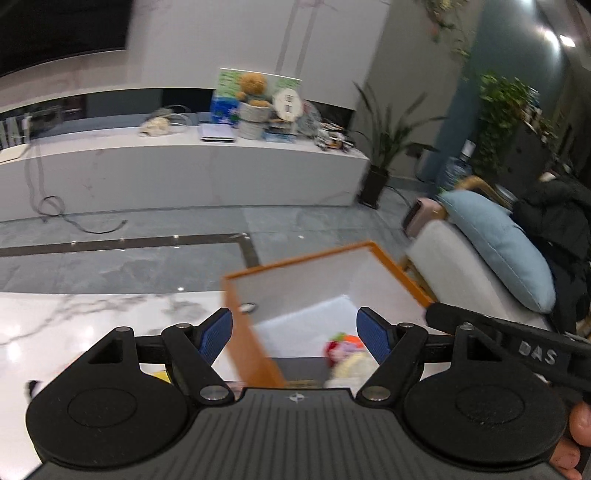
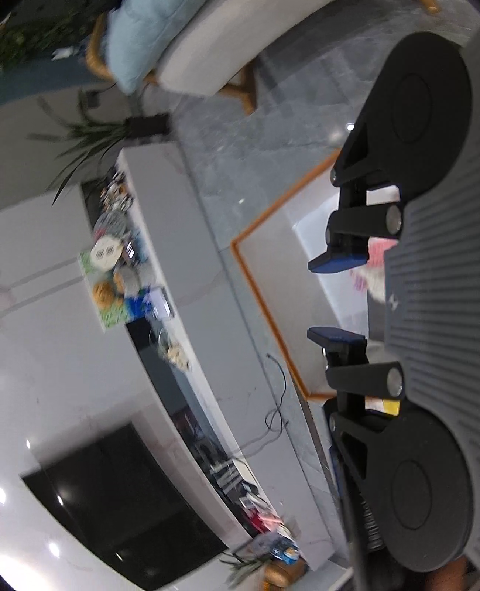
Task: Organize objects
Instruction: 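Move both open tools back over the table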
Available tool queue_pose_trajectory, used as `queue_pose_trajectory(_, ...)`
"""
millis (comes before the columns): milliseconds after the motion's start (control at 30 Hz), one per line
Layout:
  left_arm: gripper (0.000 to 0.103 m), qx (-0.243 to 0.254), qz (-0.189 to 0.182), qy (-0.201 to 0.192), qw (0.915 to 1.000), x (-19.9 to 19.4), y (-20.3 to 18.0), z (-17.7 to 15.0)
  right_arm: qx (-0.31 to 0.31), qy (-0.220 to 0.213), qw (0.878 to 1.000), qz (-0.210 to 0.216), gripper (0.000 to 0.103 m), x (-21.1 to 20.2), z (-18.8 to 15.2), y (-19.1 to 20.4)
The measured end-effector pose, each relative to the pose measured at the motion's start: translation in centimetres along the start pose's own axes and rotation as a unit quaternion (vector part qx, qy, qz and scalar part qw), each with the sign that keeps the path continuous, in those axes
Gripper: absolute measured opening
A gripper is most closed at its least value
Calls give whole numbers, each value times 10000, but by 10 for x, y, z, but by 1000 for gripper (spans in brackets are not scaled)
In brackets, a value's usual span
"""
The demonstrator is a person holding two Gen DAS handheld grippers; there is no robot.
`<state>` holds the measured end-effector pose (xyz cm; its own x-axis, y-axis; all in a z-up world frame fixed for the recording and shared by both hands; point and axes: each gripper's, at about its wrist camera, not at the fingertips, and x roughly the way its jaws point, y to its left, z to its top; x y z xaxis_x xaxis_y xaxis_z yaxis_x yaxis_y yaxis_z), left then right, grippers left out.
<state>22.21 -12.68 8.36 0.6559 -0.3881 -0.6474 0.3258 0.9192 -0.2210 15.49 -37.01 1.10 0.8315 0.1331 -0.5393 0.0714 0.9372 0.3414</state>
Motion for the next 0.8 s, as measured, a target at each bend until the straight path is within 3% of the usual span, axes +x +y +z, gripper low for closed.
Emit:
queue_pose_trajectory(267,88,-270,605,150,9977,-13,59,-6,-998,-139,9938,475,35,-4,-16,55)
queue_pose_trajectory(433,88,-509,891,293,9943,-12,92,-16,-1647,143,9832,779,41,-1,-29,83)
queue_pose_trajectory(533,88,-570,1027,363,9924,-12,107,-23,-2018,426,9745,886,44,5,-40,98)
queue_pose_trajectory(700,88,-551,1142,635,9899,-1,124,-37,-2494,1146,9579,838,66,24,-62,119)
queue_pose_trajectory(800,88,-424,1155,784,9893,4,127,-44,-2763,1610,9438,838,72,38,-77,135)
